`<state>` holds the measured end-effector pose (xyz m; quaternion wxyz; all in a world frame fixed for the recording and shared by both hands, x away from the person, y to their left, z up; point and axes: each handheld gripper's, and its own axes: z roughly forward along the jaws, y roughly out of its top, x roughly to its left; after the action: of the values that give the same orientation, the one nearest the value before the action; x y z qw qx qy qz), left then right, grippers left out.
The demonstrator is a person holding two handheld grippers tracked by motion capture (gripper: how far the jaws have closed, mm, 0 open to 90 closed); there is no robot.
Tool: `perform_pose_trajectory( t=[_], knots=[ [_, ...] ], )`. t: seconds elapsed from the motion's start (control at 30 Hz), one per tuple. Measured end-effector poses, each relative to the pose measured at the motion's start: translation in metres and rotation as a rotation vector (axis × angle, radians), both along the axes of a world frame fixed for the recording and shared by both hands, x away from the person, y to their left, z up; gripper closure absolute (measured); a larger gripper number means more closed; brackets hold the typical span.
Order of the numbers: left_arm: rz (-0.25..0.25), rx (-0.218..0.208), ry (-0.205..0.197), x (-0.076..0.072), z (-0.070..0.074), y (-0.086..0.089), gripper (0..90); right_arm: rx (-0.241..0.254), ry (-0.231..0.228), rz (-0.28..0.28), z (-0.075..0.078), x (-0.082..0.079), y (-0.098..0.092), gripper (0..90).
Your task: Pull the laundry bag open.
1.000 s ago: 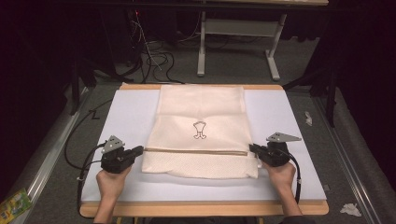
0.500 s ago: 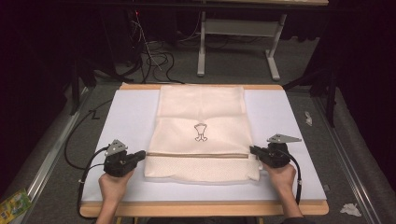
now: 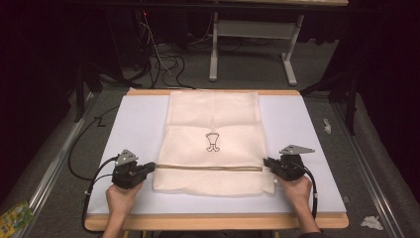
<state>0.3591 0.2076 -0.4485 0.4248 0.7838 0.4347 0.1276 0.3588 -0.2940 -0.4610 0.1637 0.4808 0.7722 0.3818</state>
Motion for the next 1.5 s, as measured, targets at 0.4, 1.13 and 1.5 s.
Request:
perform_pose_trajectory(
  t=[0.4,1.13,1.5],
  knots=[
    [-0.021,0.007,0.001,0.001,-0.002,-0.004,78.1,-0.015,-0.017,-0.024,0.002,-0.001,0.001,61.8],
    [0.082,-0.019,-0.1,0.002,0.014,0.017,50.7,0.055,-0.136,-0.134,0.023,-0.019,-0.045,62.6],
    [0.131,-0.027,-0.106,0.007,0.014,0.027,50.3,0.077,-0.131,-0.176,0.023,-0.019,-0.065,62.9]
  ],
)
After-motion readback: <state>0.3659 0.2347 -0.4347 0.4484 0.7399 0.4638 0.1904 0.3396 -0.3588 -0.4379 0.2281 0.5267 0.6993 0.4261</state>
